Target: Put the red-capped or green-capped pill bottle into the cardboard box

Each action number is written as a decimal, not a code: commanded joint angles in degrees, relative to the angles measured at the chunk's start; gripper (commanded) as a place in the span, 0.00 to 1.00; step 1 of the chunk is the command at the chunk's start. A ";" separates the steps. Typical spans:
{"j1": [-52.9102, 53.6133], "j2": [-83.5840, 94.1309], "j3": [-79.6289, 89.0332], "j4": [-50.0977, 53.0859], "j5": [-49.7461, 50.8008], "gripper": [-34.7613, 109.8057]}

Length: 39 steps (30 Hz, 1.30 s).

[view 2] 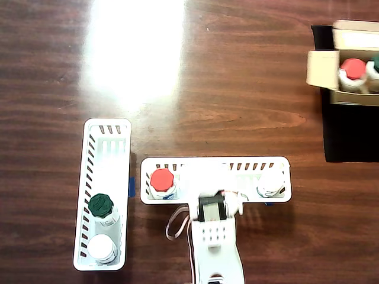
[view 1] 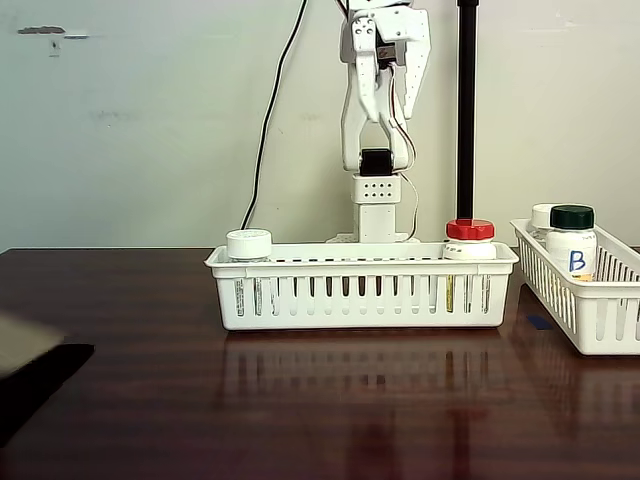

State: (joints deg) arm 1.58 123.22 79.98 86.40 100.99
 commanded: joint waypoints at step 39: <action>-4.92 73.74 83.58 -20.13 1.41 0.25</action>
State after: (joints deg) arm -1.93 191.95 160.66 70.66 101.60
